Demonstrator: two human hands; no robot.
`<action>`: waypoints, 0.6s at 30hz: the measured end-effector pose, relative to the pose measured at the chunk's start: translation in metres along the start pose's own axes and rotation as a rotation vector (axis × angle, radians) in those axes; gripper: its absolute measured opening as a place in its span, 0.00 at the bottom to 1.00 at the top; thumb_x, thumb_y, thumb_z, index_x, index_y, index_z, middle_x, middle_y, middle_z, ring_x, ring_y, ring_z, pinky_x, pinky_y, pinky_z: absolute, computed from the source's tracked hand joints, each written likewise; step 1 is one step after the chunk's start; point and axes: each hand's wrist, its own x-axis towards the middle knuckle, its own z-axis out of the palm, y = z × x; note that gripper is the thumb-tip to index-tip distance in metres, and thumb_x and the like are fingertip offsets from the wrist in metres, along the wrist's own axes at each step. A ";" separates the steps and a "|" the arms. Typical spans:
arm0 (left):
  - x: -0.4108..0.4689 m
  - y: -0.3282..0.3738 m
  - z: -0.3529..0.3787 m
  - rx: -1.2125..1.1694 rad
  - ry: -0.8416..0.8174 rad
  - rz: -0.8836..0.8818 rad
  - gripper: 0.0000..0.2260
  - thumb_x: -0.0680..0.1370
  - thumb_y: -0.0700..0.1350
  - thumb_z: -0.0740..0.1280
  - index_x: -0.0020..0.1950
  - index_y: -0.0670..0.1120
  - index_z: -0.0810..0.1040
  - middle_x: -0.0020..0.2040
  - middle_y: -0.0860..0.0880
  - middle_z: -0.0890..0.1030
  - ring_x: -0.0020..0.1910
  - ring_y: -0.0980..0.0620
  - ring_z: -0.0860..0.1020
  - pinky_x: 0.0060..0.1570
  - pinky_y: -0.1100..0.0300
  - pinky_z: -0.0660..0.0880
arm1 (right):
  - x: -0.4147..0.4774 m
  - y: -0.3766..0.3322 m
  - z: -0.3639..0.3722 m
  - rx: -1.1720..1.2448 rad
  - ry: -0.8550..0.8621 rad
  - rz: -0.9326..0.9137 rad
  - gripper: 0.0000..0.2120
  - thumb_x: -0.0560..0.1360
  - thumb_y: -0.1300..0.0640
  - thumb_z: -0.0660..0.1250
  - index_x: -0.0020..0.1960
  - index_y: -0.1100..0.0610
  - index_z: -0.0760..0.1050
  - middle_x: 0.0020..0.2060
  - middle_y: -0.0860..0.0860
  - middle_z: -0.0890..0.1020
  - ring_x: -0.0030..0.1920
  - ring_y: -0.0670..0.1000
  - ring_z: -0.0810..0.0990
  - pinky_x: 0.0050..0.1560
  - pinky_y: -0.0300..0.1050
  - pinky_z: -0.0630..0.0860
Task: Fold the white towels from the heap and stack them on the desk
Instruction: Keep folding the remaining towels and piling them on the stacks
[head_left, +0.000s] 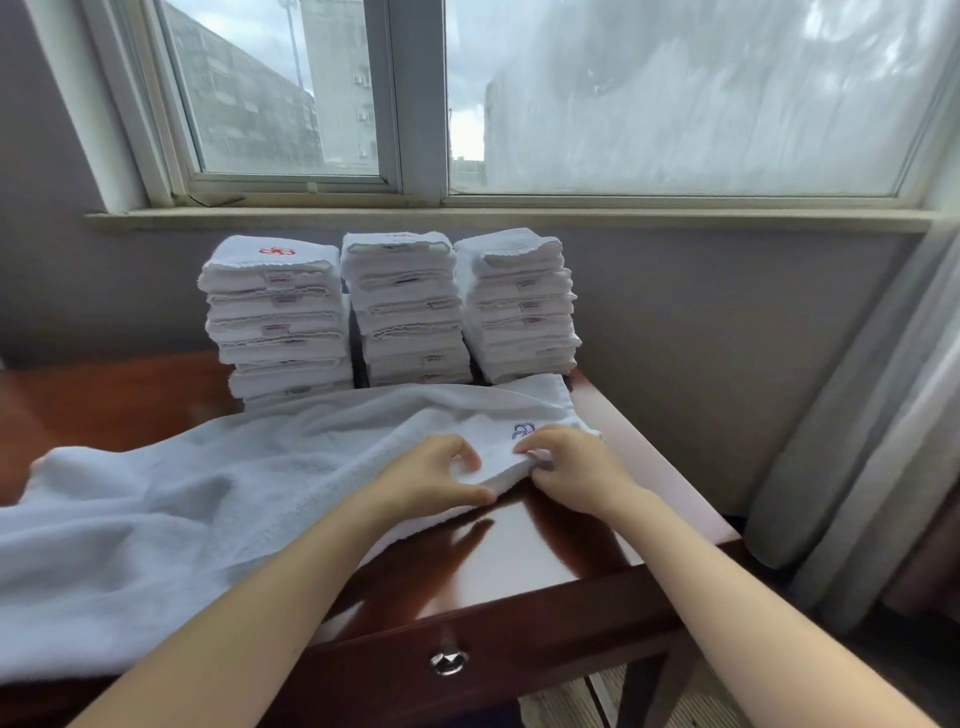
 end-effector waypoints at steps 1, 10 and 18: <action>-0.002 0.001 -0.002 -0.007 0.004 0.015 0.11 0.69 0.52 0.74 0.50 0.56 0.79 0.55 0.59 0.78 0.58 0.59 0.75 0.60 0.59 0.72 | 0.001 0.001 -0.003 0.018 -0.021 0.019 0.18 0.72 0.58 0.64 0.58 0.45 0.81 0.59 0.42 0.81 0.63 0.46 0.75 0.64 0.45 0.70; -0.013 0.029 -0.005 -0.030 0.073 0.036 0.03 0.79 0.51 0.65 0.50 0.53 0.75 0.51 0.52 0.81 0.49 0.53 0.77 0.52 0.56 0.74 | -0.008 -0.011 -0.022 0.017 0.309 0.106 0.09 0.74 0.57 0.61 0.42 0.51 0.80 0.41 0.51 0.82 0.46 0.56 0.78 0.40 0.46 0.71; -0.019 0.063 -0.003 -0.406 -0.330 0.005 0.19 0.84 0.56 0.54 0.48 0.45 0.77 0.45 0.44 0.86 0.43 0.49 0.85 0.45 0.55 0.80 | -0.023 -0.029 -0.094 -0.275 -0.280 0.319 0.17 0.76 0.47 0.51 0.42 0.52 0.76 0.23 0.47 0.81 0.20 0.46 0.78 0.31 0.39 0.71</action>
